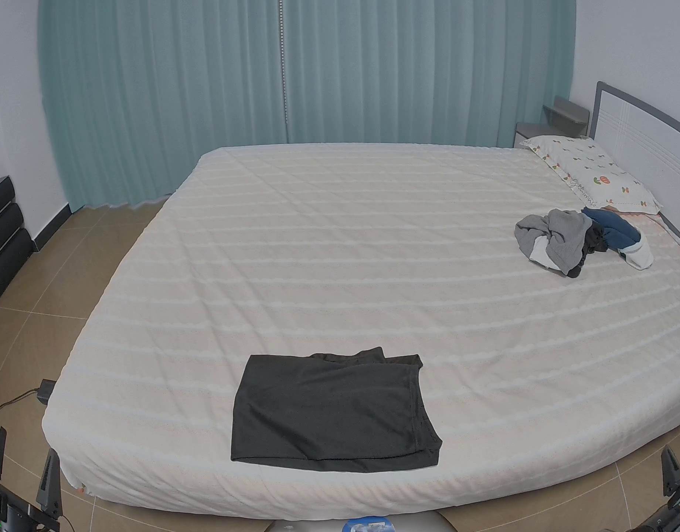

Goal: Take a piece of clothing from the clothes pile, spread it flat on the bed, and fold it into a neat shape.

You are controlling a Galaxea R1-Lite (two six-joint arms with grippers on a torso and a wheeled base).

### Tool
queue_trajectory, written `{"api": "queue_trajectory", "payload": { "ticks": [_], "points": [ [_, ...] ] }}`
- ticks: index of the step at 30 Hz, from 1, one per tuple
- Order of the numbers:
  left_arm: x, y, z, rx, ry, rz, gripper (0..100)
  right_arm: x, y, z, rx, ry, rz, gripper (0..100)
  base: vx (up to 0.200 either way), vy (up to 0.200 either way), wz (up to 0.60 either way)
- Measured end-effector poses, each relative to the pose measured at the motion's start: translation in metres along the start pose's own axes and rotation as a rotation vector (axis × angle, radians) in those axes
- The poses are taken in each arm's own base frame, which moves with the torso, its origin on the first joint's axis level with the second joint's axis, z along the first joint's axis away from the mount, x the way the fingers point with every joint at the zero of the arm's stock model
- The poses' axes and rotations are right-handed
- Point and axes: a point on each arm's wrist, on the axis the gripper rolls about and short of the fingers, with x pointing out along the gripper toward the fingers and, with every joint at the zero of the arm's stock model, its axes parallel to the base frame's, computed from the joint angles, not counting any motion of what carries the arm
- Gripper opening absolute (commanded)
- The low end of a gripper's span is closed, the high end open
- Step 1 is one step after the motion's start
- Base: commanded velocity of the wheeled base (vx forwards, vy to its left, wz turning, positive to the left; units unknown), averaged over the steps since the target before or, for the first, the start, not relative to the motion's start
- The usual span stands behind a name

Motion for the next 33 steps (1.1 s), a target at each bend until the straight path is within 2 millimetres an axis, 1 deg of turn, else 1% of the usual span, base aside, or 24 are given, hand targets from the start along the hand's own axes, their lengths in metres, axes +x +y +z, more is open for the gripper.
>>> {"api": "queue_trajectory", "payload": {
  "ticks": [4,7,12,14,16,19,21,33],
  "points": [
    [0.000,0.000,0.000,-0.017,-0.001,-0.006,100,0.001,0.004,-0.008,0.000,-0.036,0.054,100,0.000,0.000,0.00],
    [0.000,0.000,0.000,-0.024,-0.001,-0.008,100,0.003,0.007,-0.009,0.008,-0.094,0.099,100,0.000,0.000,0.00],
    [0.000,-0.001,-0.001,-0.034,0.009,-0.048,100,0.008,0.010,-0.004,0.031,-0.283,0.176,100,0.000,0.000,0.00],
    [0.000,-0.002,-0.002,-0.033,0.015,-0.069,100,0.009,0.011,-0.004,0.038,-0.312,0.192,100,0.000,0.000,0.00],
    [0.000,-0.002,-0.002,-0.028,0.022,-0.097,100,0.011,0.012,-0.006,0.047,-0.310,0.210,100,0.000,0.000,0.00],
    [0.000,-0.003,-0.004,-0.018,0.033,-0.139,100,0.015,0.014,-0.017,0.065,-0.240,0.245,100,0.000,0.000,0.00],
    [0.000,-0.004,-0.004,-0.009,0.036,-0.156,100,0.016,0.015,-0.020,0.074,-0.216,0.260,100,0.000,0.000,0.00],
    [0.000,-0.003,-0.004,-0.008,0.041,-0.143,100,0.016,0.015,-0.021,0.084,-0.214,0.266,100,0.000,0.000,0.00]
  ]
}}
